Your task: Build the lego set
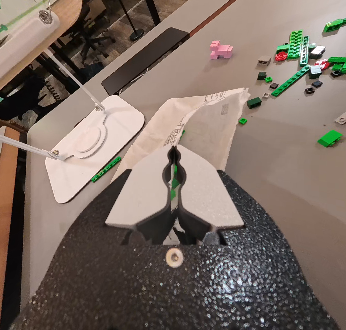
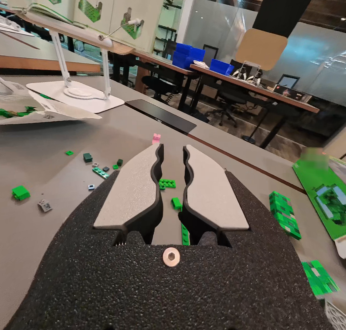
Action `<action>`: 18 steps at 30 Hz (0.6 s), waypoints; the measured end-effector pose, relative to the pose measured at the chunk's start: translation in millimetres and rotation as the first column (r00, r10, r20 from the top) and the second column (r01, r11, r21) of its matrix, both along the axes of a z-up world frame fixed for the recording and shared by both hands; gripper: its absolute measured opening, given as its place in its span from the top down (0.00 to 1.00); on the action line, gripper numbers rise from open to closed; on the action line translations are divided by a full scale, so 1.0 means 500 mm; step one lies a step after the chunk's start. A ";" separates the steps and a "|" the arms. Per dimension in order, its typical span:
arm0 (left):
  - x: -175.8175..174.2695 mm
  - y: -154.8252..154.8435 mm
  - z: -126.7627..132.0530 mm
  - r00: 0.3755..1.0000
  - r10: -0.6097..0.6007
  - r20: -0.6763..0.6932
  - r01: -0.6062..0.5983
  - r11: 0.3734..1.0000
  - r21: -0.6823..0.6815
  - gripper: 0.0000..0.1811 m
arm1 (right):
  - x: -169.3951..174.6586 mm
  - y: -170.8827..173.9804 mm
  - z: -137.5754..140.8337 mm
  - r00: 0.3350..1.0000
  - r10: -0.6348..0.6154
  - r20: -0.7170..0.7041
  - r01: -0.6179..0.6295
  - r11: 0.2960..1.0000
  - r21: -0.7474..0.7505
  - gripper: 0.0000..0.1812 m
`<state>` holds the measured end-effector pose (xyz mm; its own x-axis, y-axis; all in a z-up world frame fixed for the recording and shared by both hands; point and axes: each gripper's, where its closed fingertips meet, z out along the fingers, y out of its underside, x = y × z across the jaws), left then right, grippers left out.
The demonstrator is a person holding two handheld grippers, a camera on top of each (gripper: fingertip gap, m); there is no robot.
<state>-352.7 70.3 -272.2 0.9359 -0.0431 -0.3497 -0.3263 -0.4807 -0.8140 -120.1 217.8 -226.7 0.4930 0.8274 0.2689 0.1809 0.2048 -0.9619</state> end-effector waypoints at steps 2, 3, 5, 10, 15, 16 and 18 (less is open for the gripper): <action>-0.001 -0.001 -0.001 1.000 -0.004 -0.002 0.004 1.000 -0.002 1.00 | 0.012 0.014 -0.003 0.999 -0.035 -0.006 0.035 0.999 -0.003 0.90; -0.002 -0.001 -0.001 1.000 -0.005 -0.003 0.005 1.000 -0.001 1.00 | 0.018 0.021 -0.005 0.999 -0.052 -0.007 0.052 0.999 -0.002 0.90; -0.003 -0.002 -0.002 1.000 -0.006 -0.002 0.006 1.000 -0.001 1.00 | 0.027 0.030 -0.007 0.997 -0.072 -0.017 0.071 0.997 -0.009 0.90; -0.005 -0.003 -0.004 1.000 -0.011 -0.015 0.010 1.000 -0.008 1.00 | 0.030 0.035 -0.016 0.997 -0.073 -0.020 0.072 0.997 -0.035 0.91; -0.005 -0.003 -0.009 1.000 -0.012 -0.027 0.011 1.000 -0.019 1.00 | 0.014 0.025 -0.030 0.999 -0.045 0.026 0.045 0.999 -0.023 0.92; -0.006 -0.003 -0.009 0.999 -0.012 -0.030 0.011 1.000 -0.020 1.00 | 0.010 0.022 -0.033 0.999 -0.034 0.035 0.035 0.999 -0.021 0.92; -0.006 -0.003 -0.010 0.999 -0.012 -0.033 0.011 1.000 -0.021 1.00 | 0.000 0.013 -0.039 0.999 -0.006 0.054 0.007 1.000 -0.017 0.92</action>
